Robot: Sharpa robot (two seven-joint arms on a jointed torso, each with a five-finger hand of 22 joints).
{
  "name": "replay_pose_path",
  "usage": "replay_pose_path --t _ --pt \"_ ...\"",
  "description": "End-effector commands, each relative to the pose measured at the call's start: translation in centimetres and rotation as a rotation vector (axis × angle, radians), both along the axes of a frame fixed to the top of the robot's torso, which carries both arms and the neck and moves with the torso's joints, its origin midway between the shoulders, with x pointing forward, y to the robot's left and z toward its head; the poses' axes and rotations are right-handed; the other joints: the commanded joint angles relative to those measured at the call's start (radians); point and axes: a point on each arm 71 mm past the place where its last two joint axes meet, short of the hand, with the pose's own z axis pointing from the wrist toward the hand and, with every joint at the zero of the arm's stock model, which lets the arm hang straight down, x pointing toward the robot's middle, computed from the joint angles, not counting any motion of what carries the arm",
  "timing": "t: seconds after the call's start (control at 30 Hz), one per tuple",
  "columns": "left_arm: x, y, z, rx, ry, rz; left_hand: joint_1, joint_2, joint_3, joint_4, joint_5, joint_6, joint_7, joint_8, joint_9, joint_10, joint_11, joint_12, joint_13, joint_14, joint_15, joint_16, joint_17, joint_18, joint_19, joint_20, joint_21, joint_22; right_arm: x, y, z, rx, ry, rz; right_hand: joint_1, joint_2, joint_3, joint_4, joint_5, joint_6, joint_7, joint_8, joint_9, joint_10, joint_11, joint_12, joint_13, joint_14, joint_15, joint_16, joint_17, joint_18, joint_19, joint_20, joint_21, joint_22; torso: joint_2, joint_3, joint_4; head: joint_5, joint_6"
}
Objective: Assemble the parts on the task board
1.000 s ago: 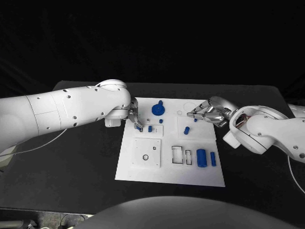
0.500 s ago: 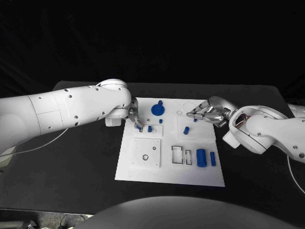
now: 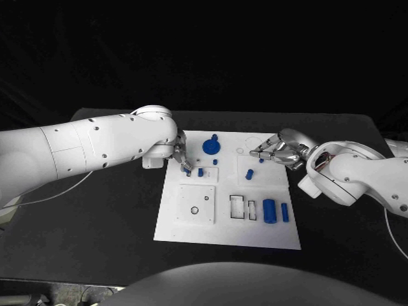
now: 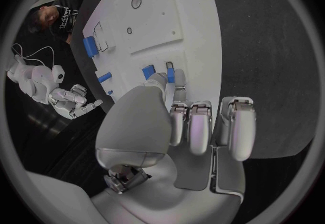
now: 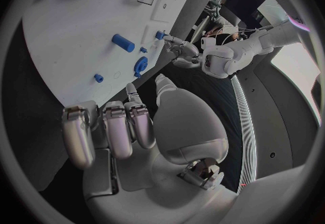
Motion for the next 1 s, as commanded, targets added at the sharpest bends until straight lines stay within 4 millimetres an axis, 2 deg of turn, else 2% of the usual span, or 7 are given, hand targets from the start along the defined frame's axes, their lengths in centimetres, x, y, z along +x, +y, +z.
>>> replay_pose_path --t 0.03,1.0 --pt "-0.35 0.37 -0.49 0.072 0.040 0.023 0.000 0.006 0.011 -0.005 -0.002 0.003 -0.003 0.002 0.001 0.104 -0.002 0.002 0.263 0.106 -0.004 0.003 0.263 -0.015 0.103 -0.002 0.002 0.263 -0.06 0.15 0.02 -0.004 -0.006 0.013 0.006 0.007 -0.002 -0.002 0.006 -0.003 0.005 0.004 -0.001 0.107 0.008 -0.005 0.263 0.102 0.008 0.004 0.263 -0.014 0.107 0.008 0.004 0.263 0.000 0.0003 0.0005 -0.001 0.000" --pt "-0.46 0.23 -0.70 0.078 0.063 0.010 -0.003 0.006 0.013 -0.005 -0.006 0.003 -0.003 0.002 0.002 0.104 -0.002 0.002 0.263 0.106 -0.004 0.003 0.263 -0.015 0.103 -0.002 0.002 0.263 0.01 0.24 0.00 -0.005 -0.006 0.015 0.007 0.008 -0.003 -0.003 0.006 -0.002 0.005 0.005 -0.001 0.107 0.008 -0.005 0.263 0.102 0.008 0.004 0.263 -0.014 0.107 0.008 0.004 0.263 0.000 0.0003 0.0004 -0.003 0.000"
